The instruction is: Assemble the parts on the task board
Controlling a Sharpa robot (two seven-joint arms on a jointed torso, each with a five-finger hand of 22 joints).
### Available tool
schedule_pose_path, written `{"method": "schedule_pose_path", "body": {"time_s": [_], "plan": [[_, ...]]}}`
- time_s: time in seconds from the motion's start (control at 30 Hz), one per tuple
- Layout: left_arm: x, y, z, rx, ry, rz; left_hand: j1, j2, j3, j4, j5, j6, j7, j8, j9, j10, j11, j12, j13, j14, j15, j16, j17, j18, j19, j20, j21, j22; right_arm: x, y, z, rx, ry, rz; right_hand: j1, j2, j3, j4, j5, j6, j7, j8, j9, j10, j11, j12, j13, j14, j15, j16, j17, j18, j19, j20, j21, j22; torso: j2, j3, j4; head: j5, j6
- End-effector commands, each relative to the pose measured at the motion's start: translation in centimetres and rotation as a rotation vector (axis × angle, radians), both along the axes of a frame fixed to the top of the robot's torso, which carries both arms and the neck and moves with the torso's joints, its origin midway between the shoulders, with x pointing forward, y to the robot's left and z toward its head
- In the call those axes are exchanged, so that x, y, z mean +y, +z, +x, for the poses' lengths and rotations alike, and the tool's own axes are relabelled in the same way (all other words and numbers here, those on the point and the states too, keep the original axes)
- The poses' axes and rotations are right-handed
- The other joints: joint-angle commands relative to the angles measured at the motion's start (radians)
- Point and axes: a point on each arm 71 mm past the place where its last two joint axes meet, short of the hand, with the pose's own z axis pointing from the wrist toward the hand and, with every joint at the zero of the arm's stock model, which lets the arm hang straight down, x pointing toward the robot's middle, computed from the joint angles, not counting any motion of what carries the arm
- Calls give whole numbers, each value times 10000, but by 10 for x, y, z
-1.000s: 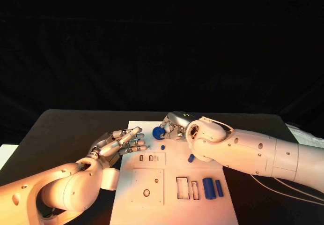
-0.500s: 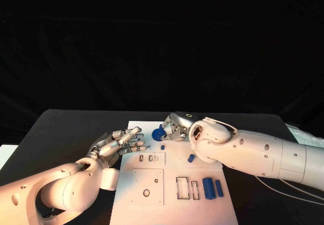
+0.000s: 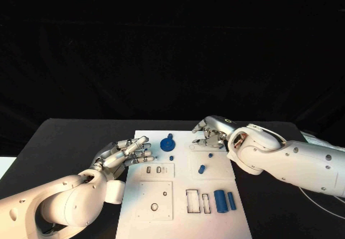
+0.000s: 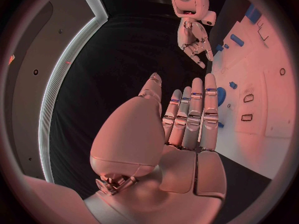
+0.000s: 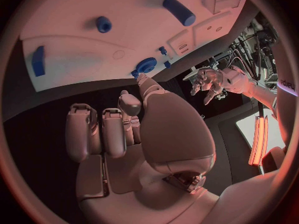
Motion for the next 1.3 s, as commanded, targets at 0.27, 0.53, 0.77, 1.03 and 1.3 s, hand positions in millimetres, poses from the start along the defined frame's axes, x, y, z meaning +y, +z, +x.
{"method": "schedule_pose_path", "body": {"time_s": [0.27,0.53,0.77,1.03,1.3], "plan": [[-3,0,2,-42,-199,-142,-14,49,0,-72,-27,-29,5,-41,-13,-58,22,-65,-6,-38,63,-40,9,156,50,22,-15,-4,-57,-1,0,126,783,1685,284,-73,14,-265,69,56,8,-34,-9,-135,18,-222,-128,585,12,28,372,-130,5,-20,22,-59,-82,108,-175,-215,17],[-3,-1,4,-36,-181,-135,-14,49,0,-72,-27,-29,5,-41,-13,-58,22,-65,-6,-38,63,-40,9,156,50,22,-15,-4,-84,-14,4,449,407,1617,337,-89,15,-317,83,40,12,-48,-16,-158,22,-251,-139,586,14,35,388,-130,2,-17,21,-58,-99,194,-213,-255,3],[-2,-1,4,-31,-170,-129,-14,49,0,-72,-27,-29,5,-41,-13,-58,22,-65,-6,-38,63,-40,9,156,50,22,-15,-4,-91,-25,7,767,247,1529,376,-100,15,-359,71,20,18,-61,-22,-166,26,-255,-132,585,17,33,390,-125,-12,-15,13,-77,-91,189,-216,-261,-46],[-1,-2,5,-22,-147,-113,-14,49,0,-72,-27,-29,5,-41,-13,-58,22,-65,-6,-38,63,-40,9,156,50,22,-15,-4,-94,-42,9,1133,111,1399,395,-103,17,-378,70,13,20,-65,-24,-175,27,-269,-139,583,19,29,383,-119,-29,-14,2,-104,-90,181,-215,-238,-87],[-1,-2,5,-17,-142,-110,-14,49,0,-72,-27,-29,5,-41,-13,-58,22,-65,-6,-38,63,-40,9,156,50,22,-15,-4,-95,-49,11,1294,71,1355,410,-101,21,-392,69,4,23,-69,-26,-179,29,-272,-138,582,19,28,384,-116,-39,-13,-5,-120,-101,172,-200,-239,-125]]}}
